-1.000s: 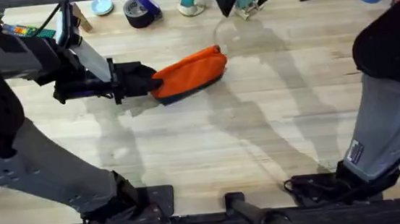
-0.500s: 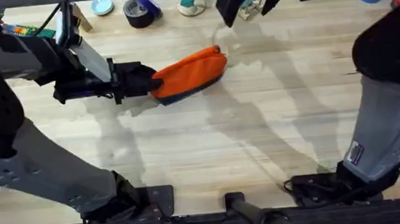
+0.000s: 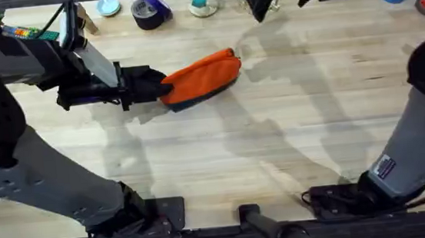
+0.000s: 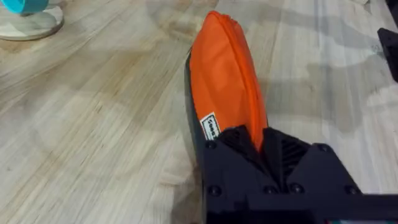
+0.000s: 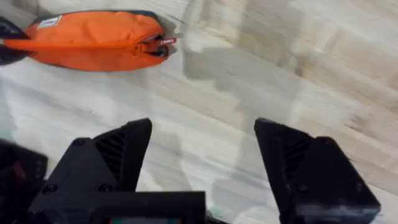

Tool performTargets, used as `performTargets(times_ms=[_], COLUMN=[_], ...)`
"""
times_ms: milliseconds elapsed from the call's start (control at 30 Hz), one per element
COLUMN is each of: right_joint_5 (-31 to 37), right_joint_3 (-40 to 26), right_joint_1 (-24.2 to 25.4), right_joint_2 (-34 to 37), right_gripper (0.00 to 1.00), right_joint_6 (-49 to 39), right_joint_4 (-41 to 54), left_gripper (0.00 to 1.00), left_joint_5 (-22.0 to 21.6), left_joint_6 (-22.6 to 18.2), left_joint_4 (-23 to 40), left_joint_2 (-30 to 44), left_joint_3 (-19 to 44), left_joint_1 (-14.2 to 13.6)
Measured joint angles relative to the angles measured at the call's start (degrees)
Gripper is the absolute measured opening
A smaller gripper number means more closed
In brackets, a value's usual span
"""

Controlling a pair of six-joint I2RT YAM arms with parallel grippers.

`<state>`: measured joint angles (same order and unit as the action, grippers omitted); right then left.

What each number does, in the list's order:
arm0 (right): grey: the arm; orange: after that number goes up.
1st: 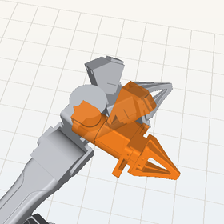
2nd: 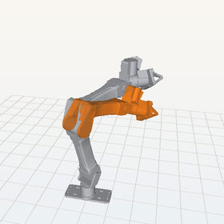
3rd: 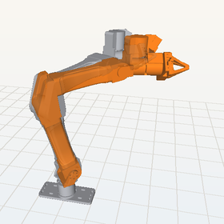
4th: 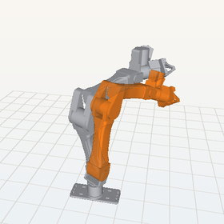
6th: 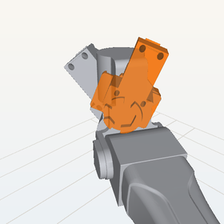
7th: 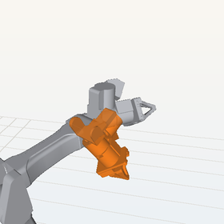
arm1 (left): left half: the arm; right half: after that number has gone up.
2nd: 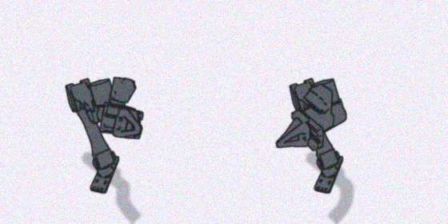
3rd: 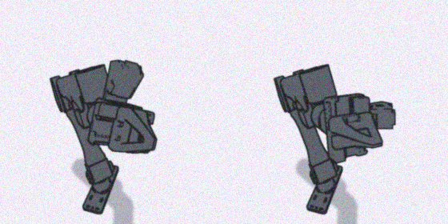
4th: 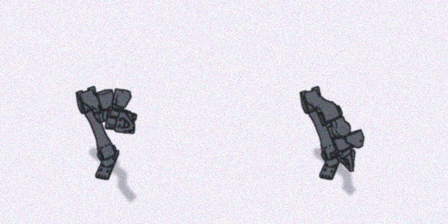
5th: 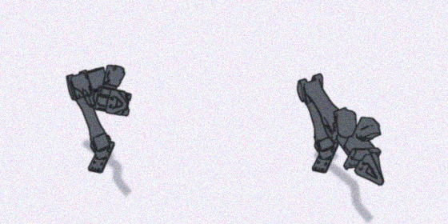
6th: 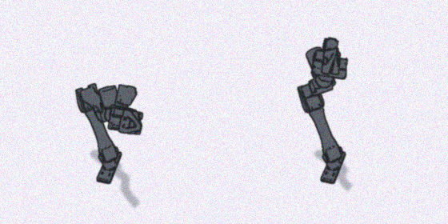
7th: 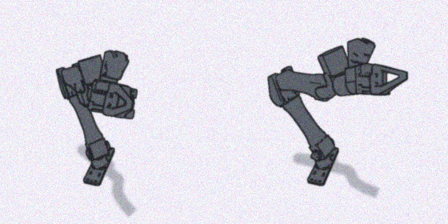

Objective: Unzip the bag, pick up the pens from the table one at a time and place them inside, then zip the bag closed.

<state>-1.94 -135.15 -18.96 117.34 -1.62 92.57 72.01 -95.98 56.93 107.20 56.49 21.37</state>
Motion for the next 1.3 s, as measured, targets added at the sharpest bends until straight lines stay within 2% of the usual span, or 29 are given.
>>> performTargets(times_ms=[167, 267, 367, 600, 900, 1133, 1300], right_joint_5=[1.8, 2.4, 2.5, 2.2, -4.5, -12.1, -18.5], right_joint_3=[0.4, 3.7, 10.1, 29.9, 43.0, 46.2, 47.1], right_joint_1=[0.0, 0.0, 0.0, 0.2, 3.4, 5.9, 8.2], right_joint_2=[-2.7, -6.1, -10.1, -19.1, -22.2, -22.2, -22.2], right_gripper=[0.995, 0.995, 0.996, 0.996, 0.997, 0.997, 0.997], right_joint_6=[0.6, 1.5, 2.1, 4.7, 6.2, 6.4, 6.6], right_joint_4=[0.0, -0.3, -2.7, -15.9, -26.1, -34.2, -35.7], left_gripper=[0.041, 0.041, 0.041, 0.041, 0.041, 0.041, 0.041], left_joint_5=[0.0, 0.0, 0.0, 0.0, 0.0, 0.0, 0.0], left_joint_6=[0.0, 0.0, 0.0, 0.0, 0.0, 0.0, 0.0], left_joint_4=[0.0, 0.0, 0.0, 0.0, 0.0, 0.0, 0.0], left_joint_2=[0.0, 0.0, 0.0, 0.0, 0.0, 0.0, 0.0], left_joint_3=[0.0, 0.0, 0.0, 0.0, 0.0, 0.0, 0.0], left_joint_1=[0.0, 0.0, 0.0, 0.0, 0.0, 0.0, 0.0])
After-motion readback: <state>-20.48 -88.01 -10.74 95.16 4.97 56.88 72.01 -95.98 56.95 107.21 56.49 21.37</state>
